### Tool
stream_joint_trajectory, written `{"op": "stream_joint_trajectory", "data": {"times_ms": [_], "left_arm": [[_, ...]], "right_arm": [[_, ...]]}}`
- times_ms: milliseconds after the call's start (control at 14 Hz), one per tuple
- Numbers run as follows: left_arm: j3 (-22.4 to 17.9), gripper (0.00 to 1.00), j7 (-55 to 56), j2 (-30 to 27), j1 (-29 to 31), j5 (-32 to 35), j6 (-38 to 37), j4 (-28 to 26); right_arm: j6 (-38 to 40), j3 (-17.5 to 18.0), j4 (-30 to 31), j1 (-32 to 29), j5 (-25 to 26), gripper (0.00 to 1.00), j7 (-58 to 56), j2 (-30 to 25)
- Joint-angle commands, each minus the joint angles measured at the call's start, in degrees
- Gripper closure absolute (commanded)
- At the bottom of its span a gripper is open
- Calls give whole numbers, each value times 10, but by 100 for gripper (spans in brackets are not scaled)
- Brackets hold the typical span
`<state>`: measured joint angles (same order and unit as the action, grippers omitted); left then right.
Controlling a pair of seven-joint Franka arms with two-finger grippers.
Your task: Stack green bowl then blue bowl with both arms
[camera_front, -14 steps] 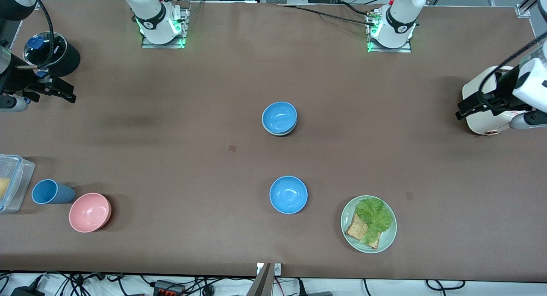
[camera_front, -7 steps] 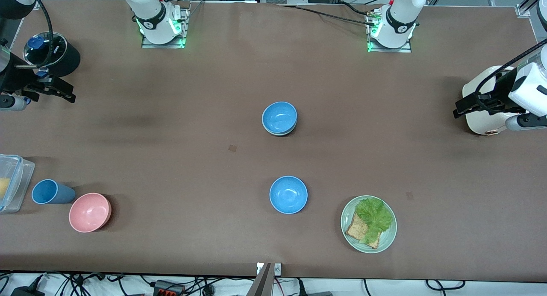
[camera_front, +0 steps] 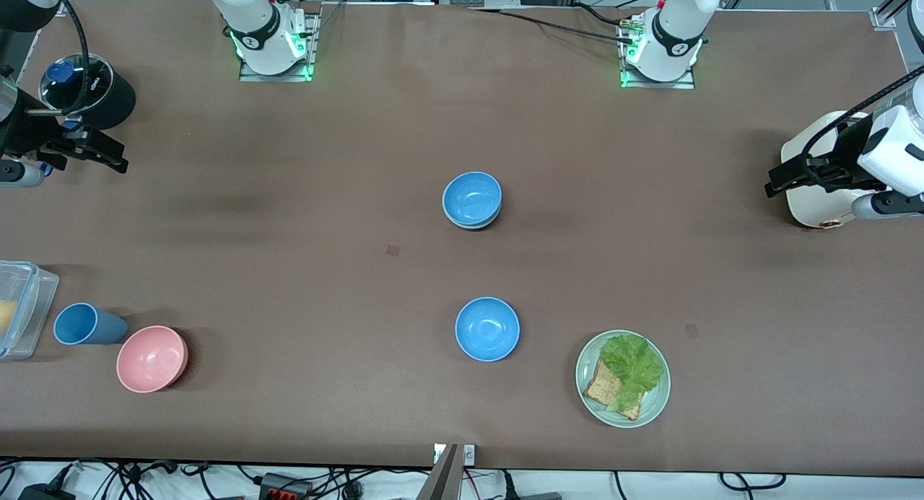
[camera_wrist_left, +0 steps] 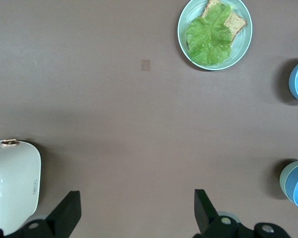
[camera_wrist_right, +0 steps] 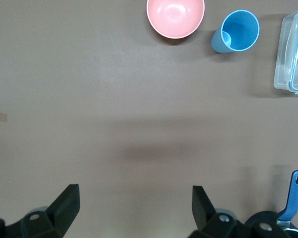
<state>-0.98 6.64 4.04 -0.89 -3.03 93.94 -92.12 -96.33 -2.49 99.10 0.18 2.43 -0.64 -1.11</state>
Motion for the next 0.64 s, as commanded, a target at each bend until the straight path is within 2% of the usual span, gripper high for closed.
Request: {"op": "stream_joint_trajectory", "data": {"times_ms": [0, 571], "left_arm": [[-6, 0, -14, -3, -4, -6, -9, 3], [-6, 0, -14, -3, -3, -6, -9, 3]], "right_arm": [[6, 0, 3, 1, -8, 0, 3, -11], [2, 0, 4, 1, -8, 0, -3, -10]]}}
